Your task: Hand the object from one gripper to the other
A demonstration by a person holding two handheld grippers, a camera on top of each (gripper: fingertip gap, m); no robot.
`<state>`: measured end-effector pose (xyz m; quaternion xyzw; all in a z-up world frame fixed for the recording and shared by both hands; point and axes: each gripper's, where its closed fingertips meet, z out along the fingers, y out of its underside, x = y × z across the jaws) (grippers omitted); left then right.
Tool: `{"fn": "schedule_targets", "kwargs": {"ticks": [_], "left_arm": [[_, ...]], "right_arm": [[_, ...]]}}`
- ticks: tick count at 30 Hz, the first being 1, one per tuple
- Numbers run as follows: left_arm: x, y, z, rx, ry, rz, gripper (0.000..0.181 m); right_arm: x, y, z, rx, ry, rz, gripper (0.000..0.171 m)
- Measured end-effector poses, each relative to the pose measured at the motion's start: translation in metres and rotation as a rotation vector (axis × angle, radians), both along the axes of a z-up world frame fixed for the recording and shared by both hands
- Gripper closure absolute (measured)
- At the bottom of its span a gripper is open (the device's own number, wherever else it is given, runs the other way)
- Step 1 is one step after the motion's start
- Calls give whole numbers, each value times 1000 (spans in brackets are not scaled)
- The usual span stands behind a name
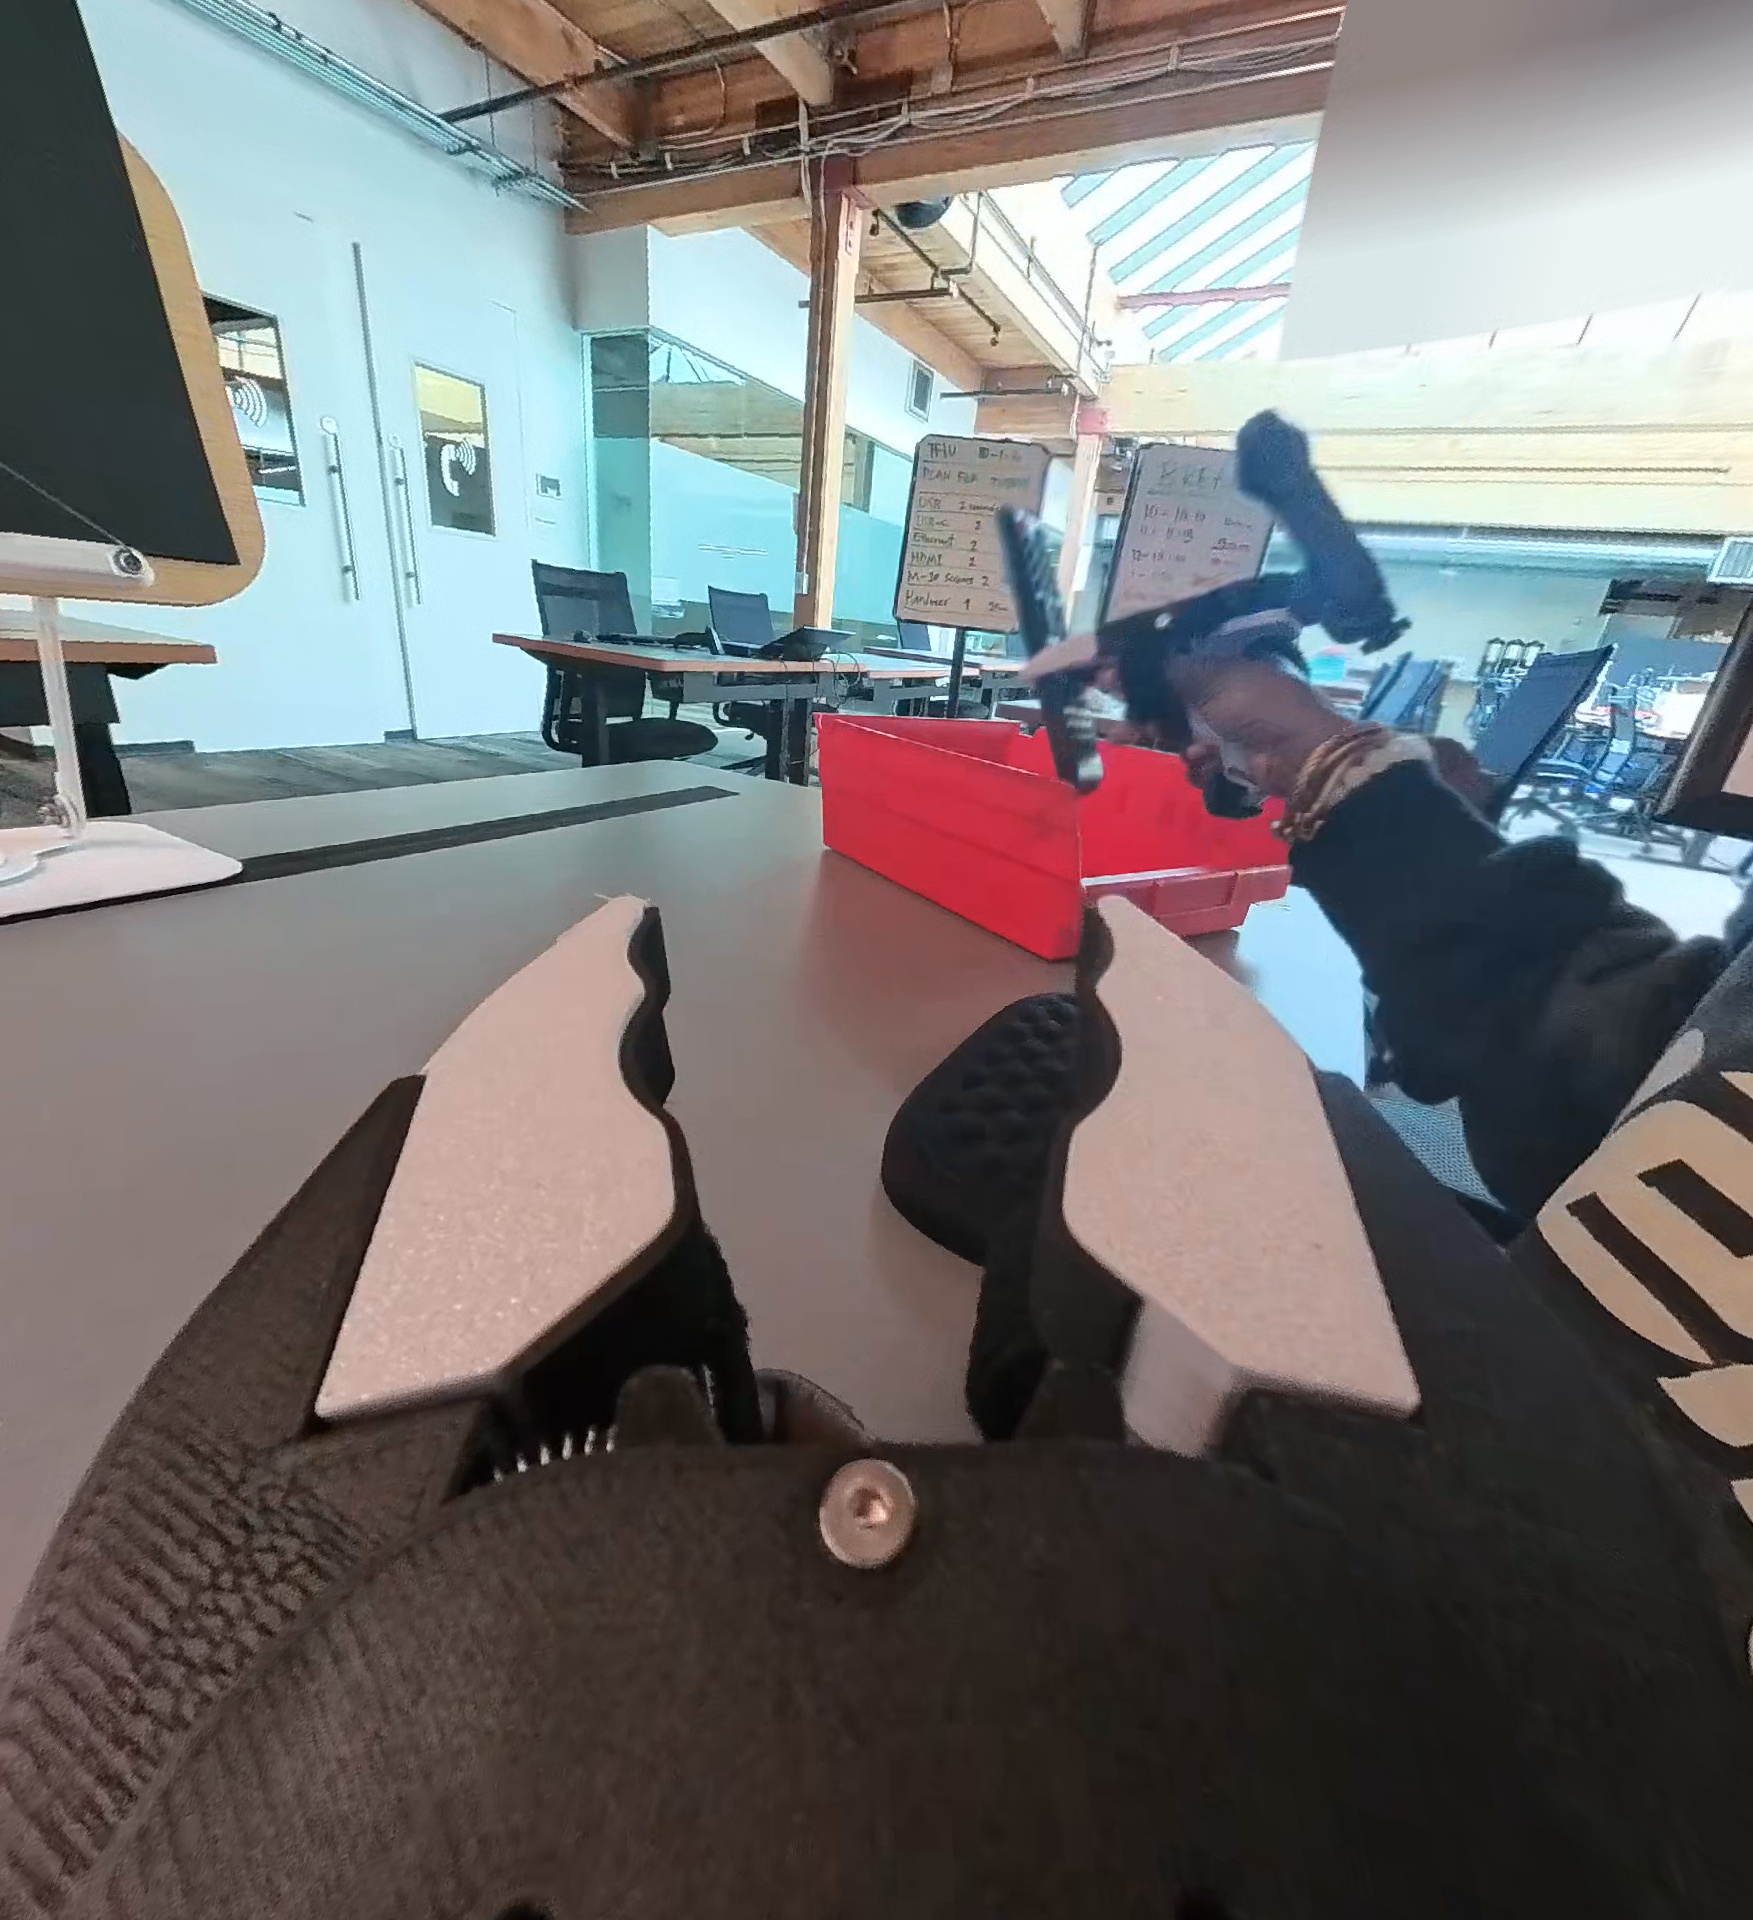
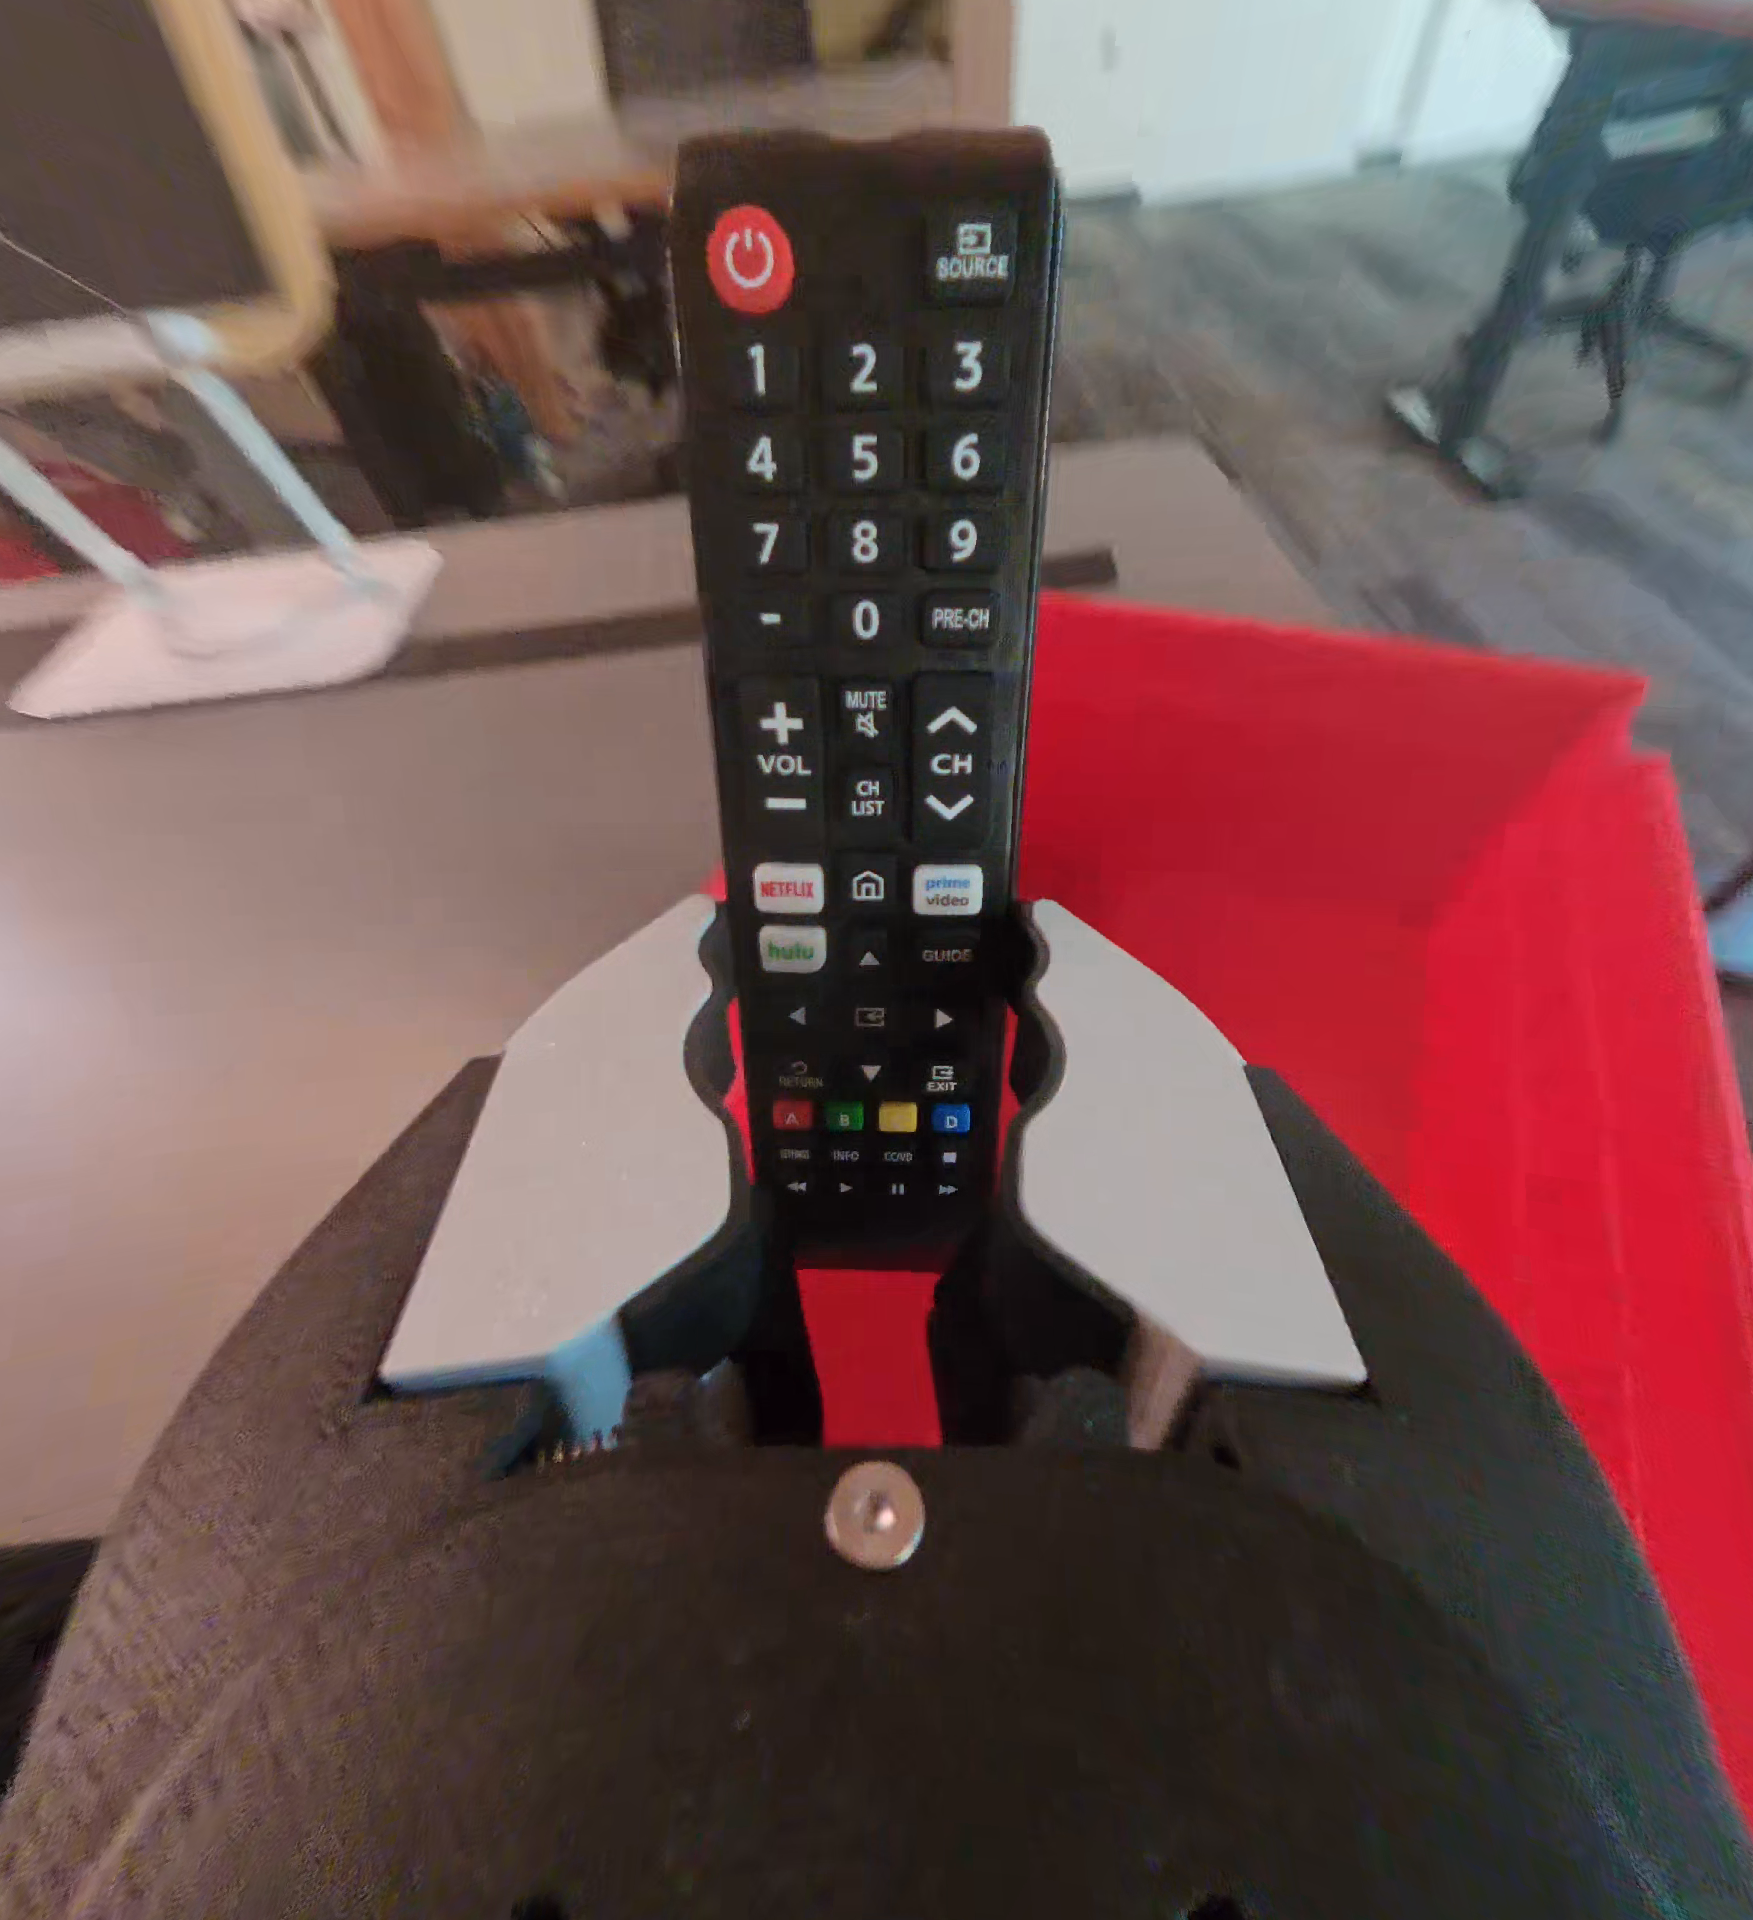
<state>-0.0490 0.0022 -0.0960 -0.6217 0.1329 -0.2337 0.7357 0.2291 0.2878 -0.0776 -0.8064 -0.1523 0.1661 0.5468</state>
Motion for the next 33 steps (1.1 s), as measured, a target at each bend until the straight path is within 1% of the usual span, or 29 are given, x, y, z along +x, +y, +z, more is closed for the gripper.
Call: {"fn": "schedule_targets", "kwargs": {"ticks": [5,10,14,20,27,33], "left_arm": [[2,0,-2,-3,17,-8,106],[2,0,-2,-4,16,-10,106],[2,0,-3,-10,15,-10,106],[2,0,-3,-12,18,-9,107],[3,1,-4,-14,20,-7,107],[3,1,-4,-15,22,-9,107]], "right_arm": [[4,23,-66,-258,-99,-60,119],[3,26,-104,-460,-183,-74,119],[4,27,-113,-529,-232,-96,119],[1,24,-126,-624,-298,-87,119],[-3,20,-136,-679,-346,-70,119],[-7,16,-136,-686,-369,-48,119]]}}
